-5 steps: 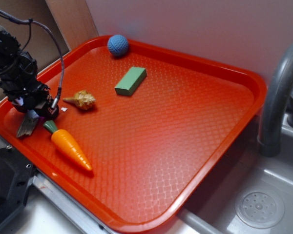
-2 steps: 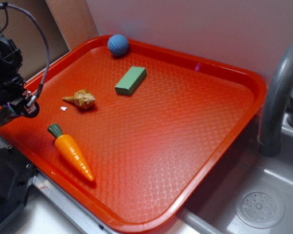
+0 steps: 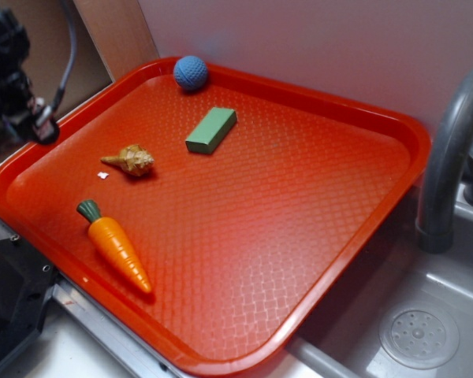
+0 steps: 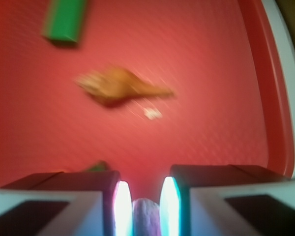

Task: Grab the wood chip.

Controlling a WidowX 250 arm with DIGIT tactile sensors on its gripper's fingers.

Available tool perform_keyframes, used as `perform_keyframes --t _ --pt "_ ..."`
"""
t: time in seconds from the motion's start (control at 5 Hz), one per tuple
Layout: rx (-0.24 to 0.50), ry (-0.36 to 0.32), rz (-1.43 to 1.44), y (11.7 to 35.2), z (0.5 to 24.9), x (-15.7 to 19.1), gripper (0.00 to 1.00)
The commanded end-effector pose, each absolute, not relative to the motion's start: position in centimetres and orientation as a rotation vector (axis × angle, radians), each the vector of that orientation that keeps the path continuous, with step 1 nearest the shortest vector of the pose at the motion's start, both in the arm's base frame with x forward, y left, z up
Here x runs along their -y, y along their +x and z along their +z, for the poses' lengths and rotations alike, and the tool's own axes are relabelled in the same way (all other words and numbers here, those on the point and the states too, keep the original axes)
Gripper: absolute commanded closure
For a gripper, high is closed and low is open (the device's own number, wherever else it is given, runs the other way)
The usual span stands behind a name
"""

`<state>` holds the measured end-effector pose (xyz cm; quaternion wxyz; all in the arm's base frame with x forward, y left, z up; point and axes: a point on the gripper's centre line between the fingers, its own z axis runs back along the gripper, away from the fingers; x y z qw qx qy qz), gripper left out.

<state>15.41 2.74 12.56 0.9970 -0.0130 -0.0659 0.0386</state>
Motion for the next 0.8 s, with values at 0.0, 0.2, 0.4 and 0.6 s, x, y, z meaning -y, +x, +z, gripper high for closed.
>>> perform_keyframes --t 0.0,0.2,0.4,0.6 --pt "0.213 -0.004 -0.066 18.5 19.4 2.1 1.00" --pt "0.280 0.021 -0.114 19.7 20.5 4.5 1.00" --pt "0.262 -0.002 -0.111 21.0 19.4 4.2 1.00" --pt "0.272 0.015 -0.088 21.4 18.8 3.6 1.00"
